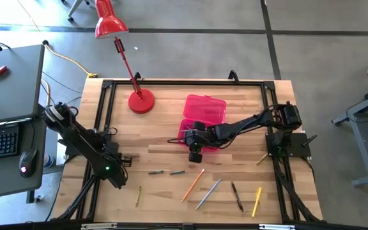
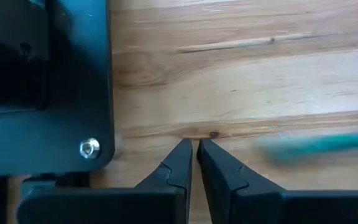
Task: Pick & place school supplies into a supply box
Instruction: Put the middle dark green crayon into the red supply box
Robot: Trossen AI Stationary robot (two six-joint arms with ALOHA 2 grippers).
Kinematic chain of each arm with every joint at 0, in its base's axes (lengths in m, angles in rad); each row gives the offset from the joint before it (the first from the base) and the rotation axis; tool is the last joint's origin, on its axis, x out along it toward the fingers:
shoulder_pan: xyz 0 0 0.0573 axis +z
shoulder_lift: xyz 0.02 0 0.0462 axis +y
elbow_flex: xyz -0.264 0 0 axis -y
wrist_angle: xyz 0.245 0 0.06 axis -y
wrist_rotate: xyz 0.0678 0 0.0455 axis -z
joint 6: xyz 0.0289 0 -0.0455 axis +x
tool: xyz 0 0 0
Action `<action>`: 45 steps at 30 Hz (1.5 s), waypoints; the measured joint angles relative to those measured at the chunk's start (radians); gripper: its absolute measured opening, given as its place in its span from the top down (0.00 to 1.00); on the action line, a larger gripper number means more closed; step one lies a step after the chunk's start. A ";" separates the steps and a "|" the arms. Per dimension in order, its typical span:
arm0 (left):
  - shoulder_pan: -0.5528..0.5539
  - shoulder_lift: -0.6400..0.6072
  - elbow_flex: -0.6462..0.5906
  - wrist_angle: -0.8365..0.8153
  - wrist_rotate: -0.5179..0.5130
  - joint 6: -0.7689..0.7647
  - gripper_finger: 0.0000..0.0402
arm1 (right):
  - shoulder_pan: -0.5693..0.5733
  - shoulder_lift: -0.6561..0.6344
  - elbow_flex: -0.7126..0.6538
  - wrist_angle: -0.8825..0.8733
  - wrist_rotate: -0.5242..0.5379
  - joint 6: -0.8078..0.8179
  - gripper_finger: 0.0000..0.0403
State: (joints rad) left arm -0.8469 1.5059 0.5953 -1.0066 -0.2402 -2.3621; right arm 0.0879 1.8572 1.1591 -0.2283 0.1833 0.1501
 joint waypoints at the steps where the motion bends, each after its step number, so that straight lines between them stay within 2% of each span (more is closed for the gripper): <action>1: 0.000 -0.001 -0.006 0.010 -0.007 0.000 0.83 | 0.000 0.000 0.000 0.000 0.000 0.000 0.76; 6: 0.001 0.001 0.003 0.012 -0.040 -0.006 0.83 | 0.000 0.000 0.000 0.001 0.000 0.000 0.76; 9: 0.001 0.006 0.016 0.015 -0.109 0.030 0.83 | 0.000 0.000 0.000 0.009 0.000 0.000 0.76; 12: 0.005 0.005 0.038 0.063 -0.258 0.089 0.83 | 0.001 0.000 0.000 0.012 0.000 0.003 0.76; 16: 0.002 -0.004 0.054 0.146 -0.505 0.186 0.83 | 0.017 0.000 -0.001 0.030 0.001 0.006 0.76; 18: 0.010 -0.018 0.063 0.201 -0.561 0.231 0.83 | 0.032 0.000 -0.001 0.051 0.000 0.006 0.76; 26: 0.137 -0.017 0.064 0.476 -0.476 0.510 0.83 | 0.128 0.000 -0.004 0.178 -0.046 0.030 0.76; 34: 0.300 -0.017 0.064 0.527 -0.394 0.645 0.83 | 0.219 0.028 -0.005 0.193 0.083 0.089 0.76; 36: 0.329 -0.017 0.064 0.561 -0.348 0.775 0.83 | 0.234 0.040 -0.005 0.191 0.085 0.112 0.76; 41: 0.349 -0.017 0.064 0.747 -0.175 1.219 0.83 | 0.263 0.042 -0.005 0.199 0.047 0.065 0.76; 43: 0.334 -0.017 0.064 0.832 -0.135 1.325 0.83 | 0.272 0.042 -0.005 0.219 0.045 0.034 0.76; 45: 0.326 -0.018 0.065 0.878 -0.137 1.376 0.83 | 0.276 0.055 -0.005 0.262 0.047 -0.003 0.76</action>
State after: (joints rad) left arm -0.5209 1.4884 0.6601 -0.1283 -0.3770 -0.9863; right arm 0.3637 1.9119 1.1545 0.0335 0.2302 0.1466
